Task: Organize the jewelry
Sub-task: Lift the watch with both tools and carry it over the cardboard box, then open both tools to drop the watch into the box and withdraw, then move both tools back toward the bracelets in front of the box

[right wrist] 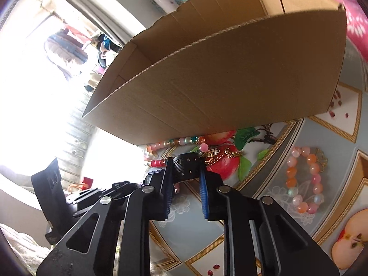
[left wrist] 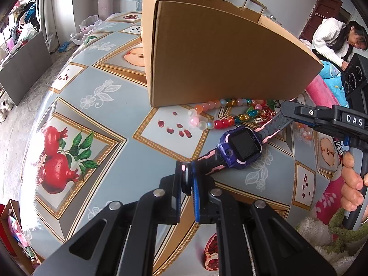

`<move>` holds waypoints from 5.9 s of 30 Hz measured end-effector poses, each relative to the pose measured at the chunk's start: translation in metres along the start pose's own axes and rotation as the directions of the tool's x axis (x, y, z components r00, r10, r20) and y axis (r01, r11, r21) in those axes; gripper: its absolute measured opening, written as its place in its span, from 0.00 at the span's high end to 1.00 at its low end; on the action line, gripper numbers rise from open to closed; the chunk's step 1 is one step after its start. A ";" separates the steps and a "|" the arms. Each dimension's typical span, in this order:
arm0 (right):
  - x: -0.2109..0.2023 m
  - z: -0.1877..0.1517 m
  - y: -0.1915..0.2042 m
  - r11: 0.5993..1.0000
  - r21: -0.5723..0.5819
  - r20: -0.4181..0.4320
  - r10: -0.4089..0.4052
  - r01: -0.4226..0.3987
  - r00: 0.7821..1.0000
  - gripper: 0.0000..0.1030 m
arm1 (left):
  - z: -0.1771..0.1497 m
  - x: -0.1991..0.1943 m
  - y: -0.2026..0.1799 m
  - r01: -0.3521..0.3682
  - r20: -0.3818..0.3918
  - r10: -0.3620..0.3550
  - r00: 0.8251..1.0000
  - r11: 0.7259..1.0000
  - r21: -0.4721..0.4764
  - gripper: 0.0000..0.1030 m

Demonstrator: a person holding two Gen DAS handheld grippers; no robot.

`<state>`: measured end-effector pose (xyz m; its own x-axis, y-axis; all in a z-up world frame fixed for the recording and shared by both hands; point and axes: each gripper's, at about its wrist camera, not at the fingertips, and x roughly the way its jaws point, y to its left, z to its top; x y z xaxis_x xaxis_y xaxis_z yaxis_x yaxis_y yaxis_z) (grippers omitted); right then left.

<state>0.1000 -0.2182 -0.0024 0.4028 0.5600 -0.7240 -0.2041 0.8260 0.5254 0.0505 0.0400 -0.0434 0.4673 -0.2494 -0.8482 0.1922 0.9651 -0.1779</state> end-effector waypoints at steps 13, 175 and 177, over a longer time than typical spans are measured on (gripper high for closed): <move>-0.031 -0.023 0.051 0.982 -0.167 0.124 -0.066 0.087 0.990 0.87 | 0.001 -0.071 -0.011 0.056 0.141 -0.063 0.988 0.997 0.059 0.95; 0.001 -0.071 0.007 0.940 -0.236 -0.007 -0.255 0.246 0.967 0.22 | -0.005 -0.018 -0.004 -0.155 -0.005 0.155 0.988 0.987 0.033 0.19; 0.003 -0.075 0.007 0.936 -0.242 -0.009 -0.266 0.256 0.964 0.22 | -0.007 -0.015 -0.003 -0.156 -0.017 0.156 0.988 0.987 0.031 0.19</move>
<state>0.0326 -0.2062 -0.0342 0.4345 0.3209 -0.8416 -0.3041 0.9318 0.1983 0.0368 0.0413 -0.0341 0.4764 -0.0942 -0.8741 0.1438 0.9892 -0.0282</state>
